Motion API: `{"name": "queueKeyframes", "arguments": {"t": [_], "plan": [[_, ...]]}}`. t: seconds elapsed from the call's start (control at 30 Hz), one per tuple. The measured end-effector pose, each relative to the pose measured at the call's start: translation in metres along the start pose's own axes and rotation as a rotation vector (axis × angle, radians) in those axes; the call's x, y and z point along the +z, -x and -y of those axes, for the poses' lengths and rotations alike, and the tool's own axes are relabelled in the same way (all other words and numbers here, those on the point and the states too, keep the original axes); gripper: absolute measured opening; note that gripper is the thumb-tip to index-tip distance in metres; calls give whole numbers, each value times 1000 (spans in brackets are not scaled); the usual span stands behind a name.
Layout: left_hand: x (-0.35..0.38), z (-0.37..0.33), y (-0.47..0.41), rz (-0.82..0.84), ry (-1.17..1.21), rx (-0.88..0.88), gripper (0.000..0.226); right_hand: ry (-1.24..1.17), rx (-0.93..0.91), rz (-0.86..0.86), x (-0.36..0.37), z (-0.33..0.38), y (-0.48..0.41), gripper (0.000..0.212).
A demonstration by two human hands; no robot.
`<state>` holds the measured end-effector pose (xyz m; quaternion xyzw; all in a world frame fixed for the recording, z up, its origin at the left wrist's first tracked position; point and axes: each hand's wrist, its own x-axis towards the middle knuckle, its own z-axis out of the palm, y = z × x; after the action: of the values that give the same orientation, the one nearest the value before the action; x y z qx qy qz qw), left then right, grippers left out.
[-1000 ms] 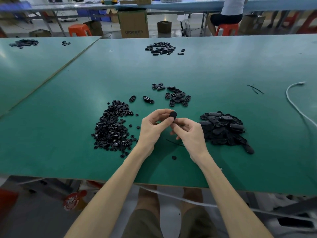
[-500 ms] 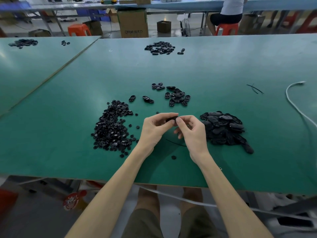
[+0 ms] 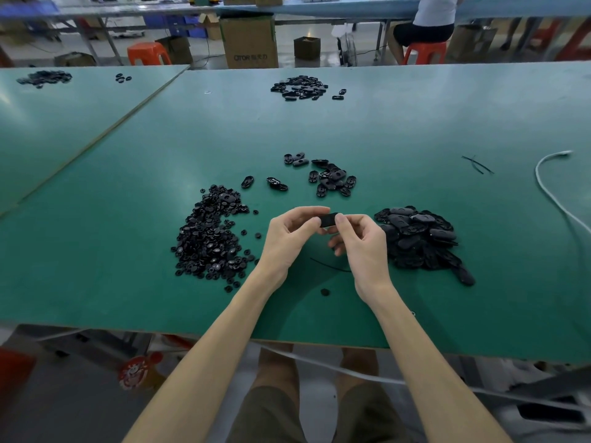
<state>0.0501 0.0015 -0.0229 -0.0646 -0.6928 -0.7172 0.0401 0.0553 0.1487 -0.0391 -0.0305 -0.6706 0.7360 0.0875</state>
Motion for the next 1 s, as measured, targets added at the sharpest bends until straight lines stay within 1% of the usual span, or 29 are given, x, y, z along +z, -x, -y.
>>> {"name": "queueKeyframes", "arguments": {"t": [0.27,0.6,1.0], "plan": [[1,-1,1,-7,-20,4,21,10,0,7,0,0,0,23],[0,2,0,-11,4,3,15,9,-22,23,0,-1,-1,18],[-1,3,0,7,2,6,15,-5,-52,34,-1,1,0,18]]}}
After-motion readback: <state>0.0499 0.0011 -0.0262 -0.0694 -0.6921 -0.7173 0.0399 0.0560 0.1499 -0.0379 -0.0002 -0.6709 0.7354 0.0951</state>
